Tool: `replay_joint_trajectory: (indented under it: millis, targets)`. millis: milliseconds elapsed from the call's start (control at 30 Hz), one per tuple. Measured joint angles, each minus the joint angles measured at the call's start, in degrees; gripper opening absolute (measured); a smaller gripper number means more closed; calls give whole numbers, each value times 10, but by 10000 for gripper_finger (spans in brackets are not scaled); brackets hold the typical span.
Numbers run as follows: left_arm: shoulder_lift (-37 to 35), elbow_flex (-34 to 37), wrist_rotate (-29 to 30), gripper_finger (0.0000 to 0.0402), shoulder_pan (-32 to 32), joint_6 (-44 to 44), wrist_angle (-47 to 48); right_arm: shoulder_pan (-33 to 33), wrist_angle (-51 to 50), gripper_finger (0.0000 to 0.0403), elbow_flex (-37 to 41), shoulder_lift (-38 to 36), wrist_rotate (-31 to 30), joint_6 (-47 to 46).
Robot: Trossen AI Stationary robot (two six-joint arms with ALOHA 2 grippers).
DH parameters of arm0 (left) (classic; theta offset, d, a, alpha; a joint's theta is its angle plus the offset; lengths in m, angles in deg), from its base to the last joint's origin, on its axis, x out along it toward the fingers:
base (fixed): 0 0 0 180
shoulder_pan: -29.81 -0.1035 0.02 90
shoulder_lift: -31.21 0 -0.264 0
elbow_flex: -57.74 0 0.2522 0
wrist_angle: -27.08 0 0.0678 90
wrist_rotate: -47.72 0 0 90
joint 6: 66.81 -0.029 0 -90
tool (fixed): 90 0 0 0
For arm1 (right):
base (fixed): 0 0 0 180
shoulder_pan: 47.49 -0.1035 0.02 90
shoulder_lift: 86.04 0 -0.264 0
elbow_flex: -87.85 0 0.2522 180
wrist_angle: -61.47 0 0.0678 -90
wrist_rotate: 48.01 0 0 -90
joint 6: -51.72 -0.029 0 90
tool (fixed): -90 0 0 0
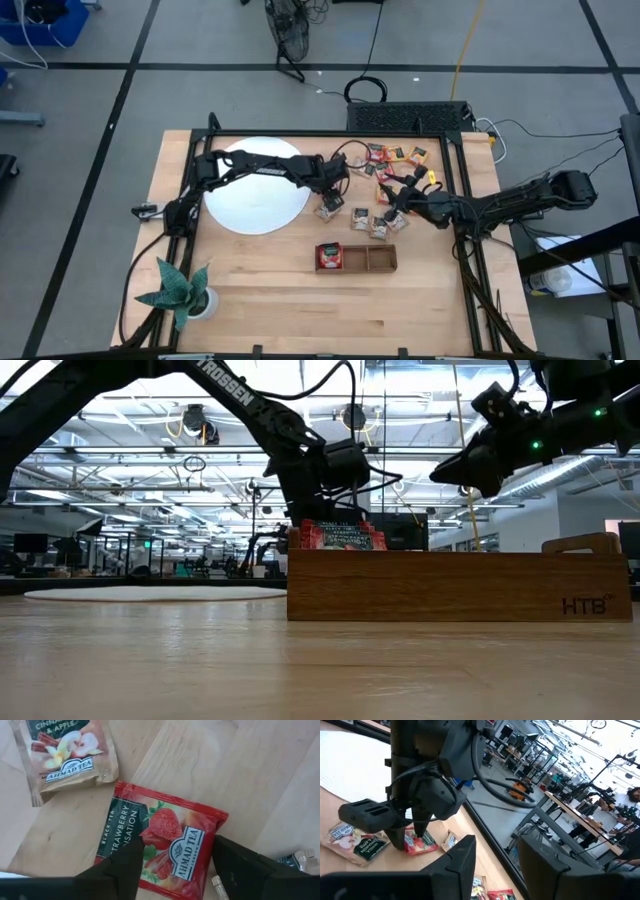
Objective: Pick & Place Tea
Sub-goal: Put the red tea bag into the left section of the wooden organizer
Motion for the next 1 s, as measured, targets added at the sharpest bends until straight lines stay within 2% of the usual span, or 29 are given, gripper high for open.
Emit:
replay_joint_trajectory:
  millis: [100, 267, 300, 367, 500, 667, 800, 1000]
  targets:
    - [0, 0, -3, 173, 0, -10, 6, 0, 0, 130, 0, 0, 0, 0]
    - [-4, 1, -1, 40, 9, -68, 17, 0, 0, 130, 0, 0, 0, -6]
    - [-7, 2, 5, 24, 13, -80, 21, 0, 0, 130, 0, 0, 0, -12]
    - [-16, 4, 52, 20, 26, -104, 31, 0, 0, 130, 0, 0, 0, -23]
    - [-43, 5, 210, 17, 77, -187, 35, 4, 0, 130, 0, 0, 29, -58]
    - [-60, 3, 399, 14, 155, -323, -32, 41, 0, 130, 0, 0, 196, -144]
    - [-62, 3, 440, 16, 198, -432, -113, 82, 0, 130, 0, 3, 322, -209]
    - [-62, 3, 500, 14, 231, -533, -200, 133, 12, 130, -1, 34, 413, -269]
